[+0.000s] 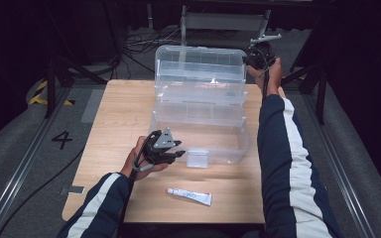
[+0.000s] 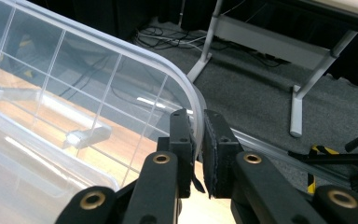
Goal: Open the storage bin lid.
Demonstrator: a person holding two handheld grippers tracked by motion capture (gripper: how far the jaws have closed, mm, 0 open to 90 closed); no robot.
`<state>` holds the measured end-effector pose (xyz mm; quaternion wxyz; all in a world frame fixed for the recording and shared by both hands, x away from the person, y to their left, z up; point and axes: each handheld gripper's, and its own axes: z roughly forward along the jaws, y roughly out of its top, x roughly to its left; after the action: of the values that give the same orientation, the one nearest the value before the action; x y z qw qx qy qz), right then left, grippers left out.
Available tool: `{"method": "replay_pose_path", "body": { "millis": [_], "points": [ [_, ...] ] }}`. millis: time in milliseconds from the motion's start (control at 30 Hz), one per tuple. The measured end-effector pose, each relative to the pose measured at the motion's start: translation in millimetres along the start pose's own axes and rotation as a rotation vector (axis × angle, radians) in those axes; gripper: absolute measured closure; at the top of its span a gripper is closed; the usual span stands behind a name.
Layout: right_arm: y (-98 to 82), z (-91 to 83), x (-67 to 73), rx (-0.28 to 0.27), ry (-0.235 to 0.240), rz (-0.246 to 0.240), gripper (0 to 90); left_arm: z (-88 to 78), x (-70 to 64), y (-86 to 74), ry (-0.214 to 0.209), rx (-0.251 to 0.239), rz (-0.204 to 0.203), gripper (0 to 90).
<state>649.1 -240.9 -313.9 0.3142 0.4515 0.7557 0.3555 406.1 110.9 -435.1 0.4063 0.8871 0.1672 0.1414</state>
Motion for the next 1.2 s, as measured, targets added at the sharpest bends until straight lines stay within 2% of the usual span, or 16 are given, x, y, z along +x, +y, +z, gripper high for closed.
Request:
{"method": "replay_pose_path", "body": {
  "millis": [67,300,767,833,867,900,1000,1200],
  "points": [
    [1.5,1.6,-0.1,0.014,0.003,-0.015,82.8,0.1,0.1,0.0,-0.001,0.0,0.001,61.9],
    [3.2,7.1,-1.7,0.045,0.008,-0.015,82.2,0.1,-0.1,-0.2,-0.001,-0.003,0.002,61.9],
    [1.4,12.8,-5.2,0.063,0.014,0.004,80.2,0.2,-0.2,-0.2,0.001,-0.003,0.002,61.7],
    [1.7,11.5,-6.0,0.051,0.039,0.014,82.1,0.1,-0.1,-0.3,0.0,-0.004,0.001,61.8],
    [2.3,11.0,-5.7,0.049,0.034,0.008,82.1,0.0,0.1,-0.2,-0.002,-0.001,0.001,61.9],
    [2.8,10.8,-4.9,0.052,0.031,0.007,82.2,0.8,0.0,-0.8,0.018,0.004,0.005,62.0],
    [3.5,9.9,-3.8,0.056,0.028,0.0,83.2,-0.5,3.3,-1.7,0.002,-0.001,0.004,62.3],
    [3.7,7.9,-3.7,0.064,0.015,-0.006,82.8,-0.7,3.3,-2.2,0.006,-0.005,0.011,62.3]
  ]
}}
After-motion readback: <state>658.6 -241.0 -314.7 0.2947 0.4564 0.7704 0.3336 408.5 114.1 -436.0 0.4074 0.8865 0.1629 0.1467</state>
